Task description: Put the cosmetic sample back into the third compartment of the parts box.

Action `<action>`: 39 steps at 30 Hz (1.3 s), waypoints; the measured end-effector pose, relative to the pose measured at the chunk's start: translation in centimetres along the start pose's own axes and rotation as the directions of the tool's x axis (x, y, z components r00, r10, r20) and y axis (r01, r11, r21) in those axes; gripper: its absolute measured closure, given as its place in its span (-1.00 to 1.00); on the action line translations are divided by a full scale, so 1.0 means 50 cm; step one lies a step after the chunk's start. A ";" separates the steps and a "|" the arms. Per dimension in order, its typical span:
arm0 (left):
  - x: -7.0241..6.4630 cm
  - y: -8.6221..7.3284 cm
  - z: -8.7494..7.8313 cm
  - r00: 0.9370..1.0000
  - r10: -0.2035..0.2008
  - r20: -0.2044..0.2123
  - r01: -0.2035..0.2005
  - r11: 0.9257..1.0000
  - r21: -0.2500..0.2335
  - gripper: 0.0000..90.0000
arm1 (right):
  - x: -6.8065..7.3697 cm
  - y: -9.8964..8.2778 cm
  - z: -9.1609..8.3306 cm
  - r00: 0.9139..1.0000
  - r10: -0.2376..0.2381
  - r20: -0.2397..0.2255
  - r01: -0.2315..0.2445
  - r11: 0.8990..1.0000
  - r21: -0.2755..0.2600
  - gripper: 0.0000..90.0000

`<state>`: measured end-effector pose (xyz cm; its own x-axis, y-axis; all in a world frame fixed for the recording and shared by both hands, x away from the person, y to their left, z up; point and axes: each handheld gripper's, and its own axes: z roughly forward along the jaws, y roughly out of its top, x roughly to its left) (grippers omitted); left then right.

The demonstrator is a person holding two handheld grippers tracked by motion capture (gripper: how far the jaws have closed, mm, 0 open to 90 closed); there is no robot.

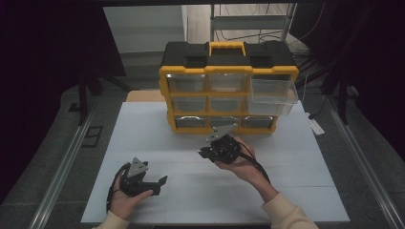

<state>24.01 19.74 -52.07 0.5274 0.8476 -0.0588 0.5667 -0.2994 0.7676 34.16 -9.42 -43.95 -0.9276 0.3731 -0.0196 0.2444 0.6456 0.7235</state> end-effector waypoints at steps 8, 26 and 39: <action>0.000 0.000 0.000 1.000 0.000 -0.002 0.000 1.000 0.000 -0.79 | -0.005 0.005 -0.023 1.000 0.010 -0.003 -0.010 0.999 -0.047 0.80; -0.001 0.000 0.001 1.000 0.002 -0.002 -0.002 1.000 0.002 -0.79 | -0.009 0.020 -0.079 1.000 0.031 -0.005 -0.031 0.989 -0.146 0.80; -0.002 0.001 0.002 1.000 0.003 -0.001 -0.003 1.000 0.002 -0.79 | -0.014 0.024 -0.116 0.998 0.050 0.024 -0.044 0.978 -0.202 0.80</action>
<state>24.06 19.62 -52.11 0.5283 0.8472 -0.0557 0.5667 -0.3030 0.7662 33.48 -12.78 -39.03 -0.9073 0.4205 0.0002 0.2231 0.4809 0.8479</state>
